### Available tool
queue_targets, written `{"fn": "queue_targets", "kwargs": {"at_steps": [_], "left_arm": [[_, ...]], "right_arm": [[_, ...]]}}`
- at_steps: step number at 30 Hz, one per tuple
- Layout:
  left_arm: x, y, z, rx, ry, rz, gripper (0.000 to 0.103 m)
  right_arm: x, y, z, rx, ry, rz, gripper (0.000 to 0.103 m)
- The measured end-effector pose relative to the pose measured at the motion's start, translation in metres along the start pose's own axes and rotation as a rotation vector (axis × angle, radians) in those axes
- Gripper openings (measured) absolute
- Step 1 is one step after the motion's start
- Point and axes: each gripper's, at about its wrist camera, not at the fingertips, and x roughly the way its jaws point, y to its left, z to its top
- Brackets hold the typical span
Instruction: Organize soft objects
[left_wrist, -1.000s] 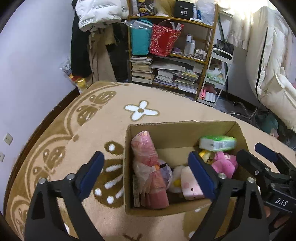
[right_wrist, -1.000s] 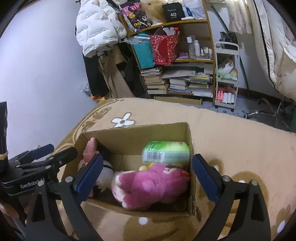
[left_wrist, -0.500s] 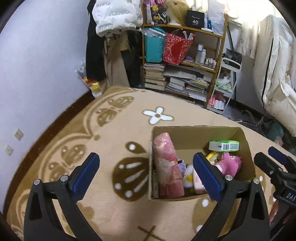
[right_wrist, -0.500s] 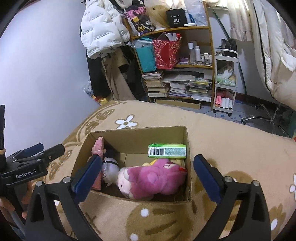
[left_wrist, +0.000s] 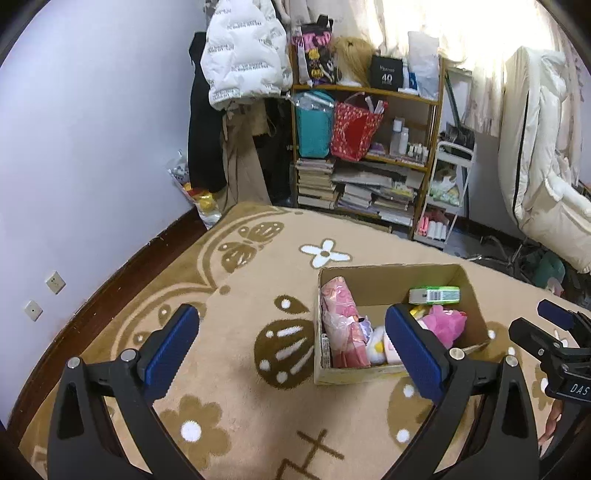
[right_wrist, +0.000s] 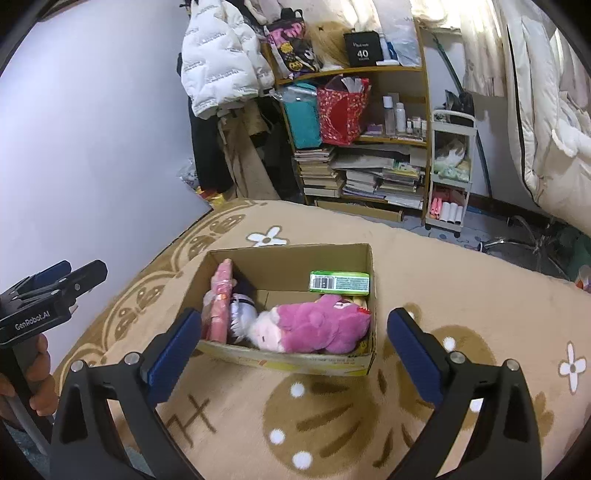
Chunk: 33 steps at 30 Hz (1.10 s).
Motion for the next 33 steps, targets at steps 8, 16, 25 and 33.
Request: {"fn": "queue_targets", "kwargs": {"at_steps": [8, 16, 25, 33], "left_arm": [[-0.051, -0.001, -0.012, 0.004, -0.093, -0.023, 0.100], [-0.098, 0.009, -0.038, -0.013, -0.184, -0.026, 0.100], [-0.126, 0.012, -0.075, 0.031, -0.274, -0.003, 0.103], [-0.127, 0.005, -0.097, 0.056, -0.271, 0.005, 0.103]], "right_arm": [[-0.044, 0.010, -0.011, -0.011, -0.069, -0.003, 0.103], [-0.084, 0.015, -0.027, -0.008, -0.157, -0.007, 0.103], [-0.114, 0.016, -0.059, -0.022, -0.275, -0.030, 0.103], [-0.120, 0.025, -0.085, -0.033, -0.361, -0.050, 0.103]]}}
